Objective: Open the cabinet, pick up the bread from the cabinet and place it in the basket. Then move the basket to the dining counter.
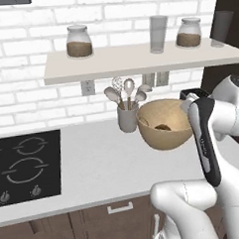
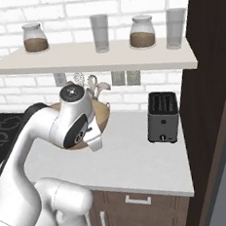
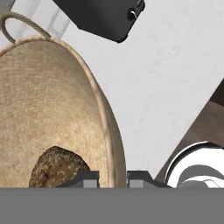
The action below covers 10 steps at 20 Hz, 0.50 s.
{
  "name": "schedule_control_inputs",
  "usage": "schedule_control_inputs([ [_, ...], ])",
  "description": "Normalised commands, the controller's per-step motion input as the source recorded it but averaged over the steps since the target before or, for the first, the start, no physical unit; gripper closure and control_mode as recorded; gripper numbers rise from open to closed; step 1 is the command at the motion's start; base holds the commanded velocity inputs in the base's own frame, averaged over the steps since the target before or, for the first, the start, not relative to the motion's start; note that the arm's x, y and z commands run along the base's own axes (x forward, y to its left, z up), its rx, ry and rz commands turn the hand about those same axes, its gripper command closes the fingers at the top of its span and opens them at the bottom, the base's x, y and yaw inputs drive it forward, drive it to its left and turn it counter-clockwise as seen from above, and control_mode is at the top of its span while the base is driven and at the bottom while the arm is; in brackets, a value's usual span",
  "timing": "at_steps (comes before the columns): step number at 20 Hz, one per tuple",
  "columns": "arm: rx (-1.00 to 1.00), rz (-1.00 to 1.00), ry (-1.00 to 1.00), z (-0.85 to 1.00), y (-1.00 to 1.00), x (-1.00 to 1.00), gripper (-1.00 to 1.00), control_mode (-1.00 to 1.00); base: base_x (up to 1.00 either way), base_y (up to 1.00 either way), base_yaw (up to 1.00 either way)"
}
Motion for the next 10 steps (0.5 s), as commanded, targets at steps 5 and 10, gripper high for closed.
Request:
schedule_control_inputs([
  [5, 0.00, 0.00, 0.00, 0.00, 0.00, -0.12, 1.00, -1.00, 0.00, 0.00, 0.00],
  [10, 0.00, 0.00, 0.00, 0.00, 0.00, -0.03, 1.00, 1.00, -0.35, 0.01, 0.06],
])
